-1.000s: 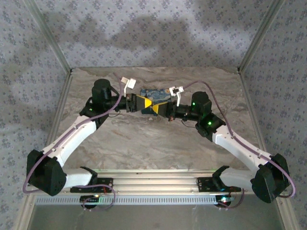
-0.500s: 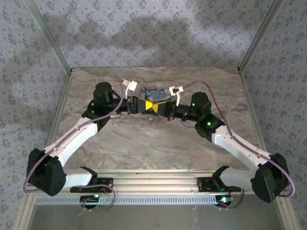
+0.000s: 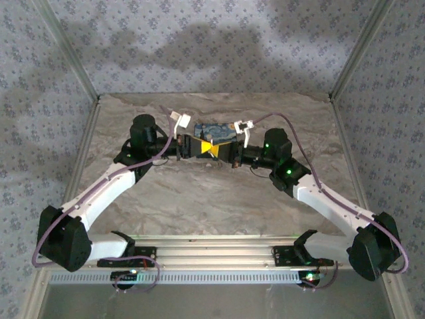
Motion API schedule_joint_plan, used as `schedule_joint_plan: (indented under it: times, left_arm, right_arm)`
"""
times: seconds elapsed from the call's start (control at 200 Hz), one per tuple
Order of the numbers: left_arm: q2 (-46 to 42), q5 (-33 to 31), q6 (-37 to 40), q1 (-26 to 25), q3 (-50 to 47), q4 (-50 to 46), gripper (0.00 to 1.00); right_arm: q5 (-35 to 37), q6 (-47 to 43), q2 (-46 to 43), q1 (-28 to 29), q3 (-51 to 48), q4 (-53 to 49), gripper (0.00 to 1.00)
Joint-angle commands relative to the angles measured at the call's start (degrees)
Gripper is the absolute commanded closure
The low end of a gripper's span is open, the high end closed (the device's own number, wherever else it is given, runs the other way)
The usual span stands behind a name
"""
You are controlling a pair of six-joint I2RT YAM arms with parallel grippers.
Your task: Unlock a padlock with a key
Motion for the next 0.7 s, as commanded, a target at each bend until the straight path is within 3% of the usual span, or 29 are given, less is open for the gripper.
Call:
schedule_joint_plan:
  times: [0.0, 0.145, 0.525, 0.695]
  left_arm:
    - [-0.04, 2.82, 5.49, -0.4, 2.99, -4.51, 1.0]
    - [0.15, 2.7, 9.75, -0.33, 4.99, -9.24, 1.0]
    - [1.27, 3.53, 14.52, -0.27, 7.81, -15.09, 1.0]
    - [1.04, 1.97, 23.6, -0.81, 10.56, -25.83, 1.0]
  right_arm:
    - [1.99, -1.93, -0.15, 0.51, 0.79, -2.39, 0.97]
    - [3.78, -4.45, -2.21, 0.35, 2.03, -7.62, 0.84]
    - [5.83, -4.65, -9.22, -1.8, 2.31, -14.84, 0.76]
    - [4.72, -1.97, -8.98, -2.64, 3.48, -15.04, 0.58]
